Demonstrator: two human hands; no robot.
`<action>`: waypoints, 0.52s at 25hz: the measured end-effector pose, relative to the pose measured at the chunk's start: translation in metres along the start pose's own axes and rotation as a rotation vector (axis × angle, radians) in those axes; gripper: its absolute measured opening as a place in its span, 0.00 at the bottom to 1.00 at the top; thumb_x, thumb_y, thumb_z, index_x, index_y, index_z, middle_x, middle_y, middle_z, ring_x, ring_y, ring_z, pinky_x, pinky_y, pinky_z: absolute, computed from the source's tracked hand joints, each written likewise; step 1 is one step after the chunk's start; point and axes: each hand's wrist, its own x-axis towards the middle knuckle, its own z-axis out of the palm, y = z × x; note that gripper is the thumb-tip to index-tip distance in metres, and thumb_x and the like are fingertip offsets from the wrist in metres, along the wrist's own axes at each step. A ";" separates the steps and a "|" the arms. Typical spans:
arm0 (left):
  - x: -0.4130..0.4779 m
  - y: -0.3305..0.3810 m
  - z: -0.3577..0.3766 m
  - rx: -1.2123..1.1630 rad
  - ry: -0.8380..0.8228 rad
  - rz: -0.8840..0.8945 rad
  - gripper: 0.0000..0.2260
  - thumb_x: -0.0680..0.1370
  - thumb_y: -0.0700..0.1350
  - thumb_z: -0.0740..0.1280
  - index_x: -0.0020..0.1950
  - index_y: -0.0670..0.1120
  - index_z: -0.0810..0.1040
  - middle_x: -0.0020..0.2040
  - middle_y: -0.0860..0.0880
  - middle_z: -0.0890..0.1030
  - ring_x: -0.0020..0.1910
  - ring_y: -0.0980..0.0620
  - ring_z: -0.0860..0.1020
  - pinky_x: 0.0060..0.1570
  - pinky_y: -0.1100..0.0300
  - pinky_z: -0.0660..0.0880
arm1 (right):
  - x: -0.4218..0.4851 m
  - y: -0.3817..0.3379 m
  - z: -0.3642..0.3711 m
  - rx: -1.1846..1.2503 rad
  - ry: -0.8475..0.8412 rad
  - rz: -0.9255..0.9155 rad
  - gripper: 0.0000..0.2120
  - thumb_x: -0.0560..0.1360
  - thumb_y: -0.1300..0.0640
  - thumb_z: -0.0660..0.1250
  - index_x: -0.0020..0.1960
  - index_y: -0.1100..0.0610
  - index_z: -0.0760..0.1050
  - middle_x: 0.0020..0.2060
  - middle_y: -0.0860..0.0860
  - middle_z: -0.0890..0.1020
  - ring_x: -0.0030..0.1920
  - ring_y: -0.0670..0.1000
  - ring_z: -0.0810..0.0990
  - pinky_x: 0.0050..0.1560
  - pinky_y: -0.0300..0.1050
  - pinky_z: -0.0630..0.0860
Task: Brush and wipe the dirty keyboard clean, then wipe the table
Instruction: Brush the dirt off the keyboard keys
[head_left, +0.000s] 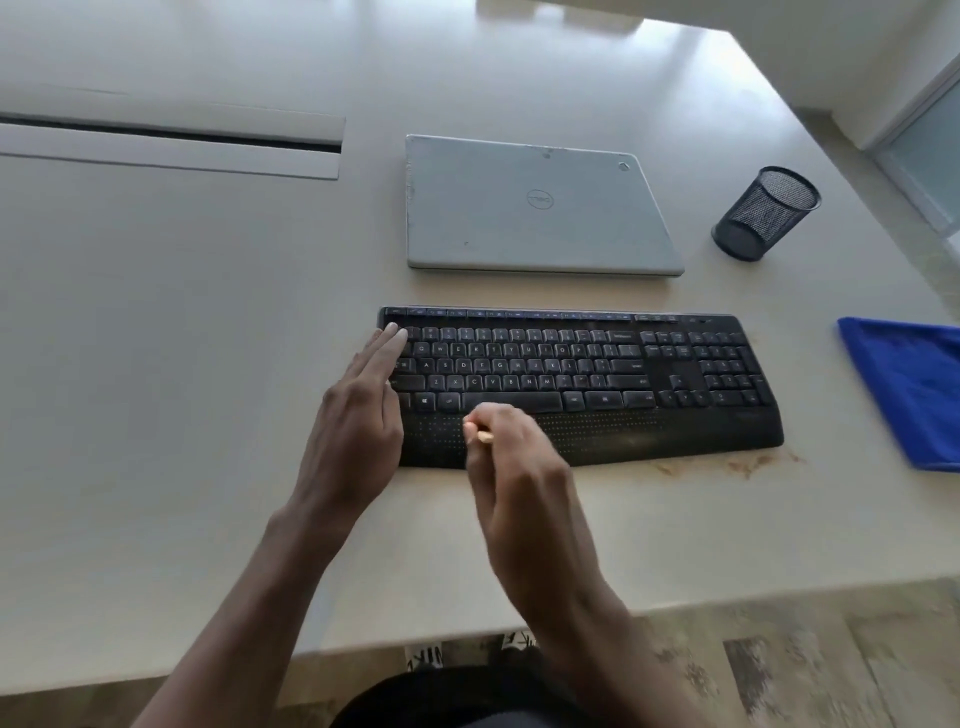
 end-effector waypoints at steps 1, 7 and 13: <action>0.000 0.000 -0.002 -0.008 0.003 0.003 0.27 0.81 0.28 0.56 0.79 0.41 0.70 0.80 0.46 0.69 0.81 0.54 0.64 0.80 0.66 0.55 | -0.001 -0.004 0.005 0.077 -0.028 -0.010 0.06 0.85 0.62 0.62 0.59 0.60 0.77 0.49 0.51 0.81 0.48 0.47 0.80 0.49 0.45 0.79; -0.015 -0.004 -0.011 -0.011 0.035 0.013 0.29 0.78 0.24 0.56 0.78 0.40 0.73 0.77 0.46 0.73 0.78 0.54 0.69 0.78 0.69 0.58 | -0.011 0.007 -0.010 0.090 0.178 0.029 0.07 0.85 0.61 0.63 0.59 0.61 0.78 0.50 0.49 0.84 0.49 0.44 0.82 0.52 0.36 0.79; -0.024 -0.009 -0.014 -0.013 0.019 0.028 0.26 0.80 0.26 0.58 0.78 0.40 0.73 0.77 0.46 0.73 0.78 0.53 0.70 0.78 0.62 0.62 | -0.013 -0.009 0.022 0.188 -0.004 -0.046 0.08 0.84 0.63 0.64 0.60 0.62 0.79 0.53 0.51 0.84 0.54 0.46 0.83 0.56 0.42 0.79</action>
